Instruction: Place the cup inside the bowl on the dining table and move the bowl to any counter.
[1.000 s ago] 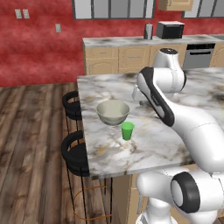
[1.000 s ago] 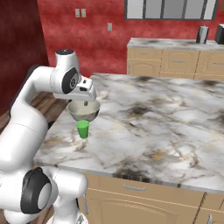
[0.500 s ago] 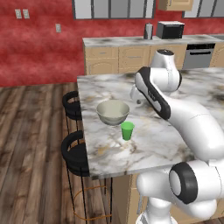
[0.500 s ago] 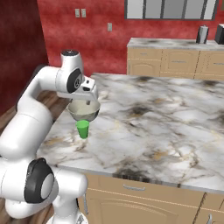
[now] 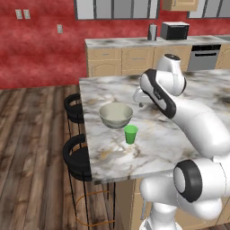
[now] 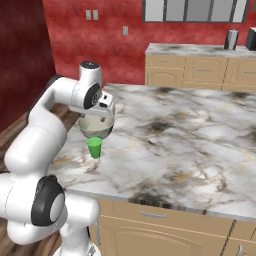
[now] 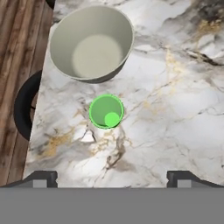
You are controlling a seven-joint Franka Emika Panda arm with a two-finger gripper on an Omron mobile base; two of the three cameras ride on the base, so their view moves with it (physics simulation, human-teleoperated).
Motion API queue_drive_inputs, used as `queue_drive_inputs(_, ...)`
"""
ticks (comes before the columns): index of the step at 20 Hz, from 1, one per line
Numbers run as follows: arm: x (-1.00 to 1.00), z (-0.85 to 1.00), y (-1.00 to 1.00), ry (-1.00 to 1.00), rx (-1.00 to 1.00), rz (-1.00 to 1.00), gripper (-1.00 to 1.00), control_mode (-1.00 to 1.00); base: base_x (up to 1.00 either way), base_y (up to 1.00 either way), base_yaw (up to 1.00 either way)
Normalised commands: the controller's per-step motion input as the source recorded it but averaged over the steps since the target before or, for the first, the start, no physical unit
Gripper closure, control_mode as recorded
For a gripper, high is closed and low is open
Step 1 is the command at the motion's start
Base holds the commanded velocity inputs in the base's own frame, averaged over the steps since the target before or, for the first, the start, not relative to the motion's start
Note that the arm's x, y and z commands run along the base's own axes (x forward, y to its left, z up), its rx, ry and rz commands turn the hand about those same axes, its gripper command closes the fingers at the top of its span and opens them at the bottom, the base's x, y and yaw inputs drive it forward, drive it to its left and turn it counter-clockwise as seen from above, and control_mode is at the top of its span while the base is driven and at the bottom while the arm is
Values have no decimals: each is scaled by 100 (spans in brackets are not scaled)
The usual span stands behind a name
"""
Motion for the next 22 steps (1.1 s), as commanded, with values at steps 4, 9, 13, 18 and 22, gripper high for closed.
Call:
queue_drive_inputs(4, 18, -18, 0, 0, 0, 0, -100, -100, 0, 0, 0)
queue_drive_inputs(9, 20, -24, 0, 0, 0, 0, -100, -100, 0, 0, 0)
queue_drive_inputs(13, 19, -23, 0, 0, 0, 0, -100, -100, 0, 0, 0)
queue_drive_inputs(18, 13, -24, 0, 0, 0, 0, -100, -100, 0, 0, 0)
queue_drive_inputs(22, 13, -29, 3, 0, 0, 0, -100, -100, 0, 0, 0)
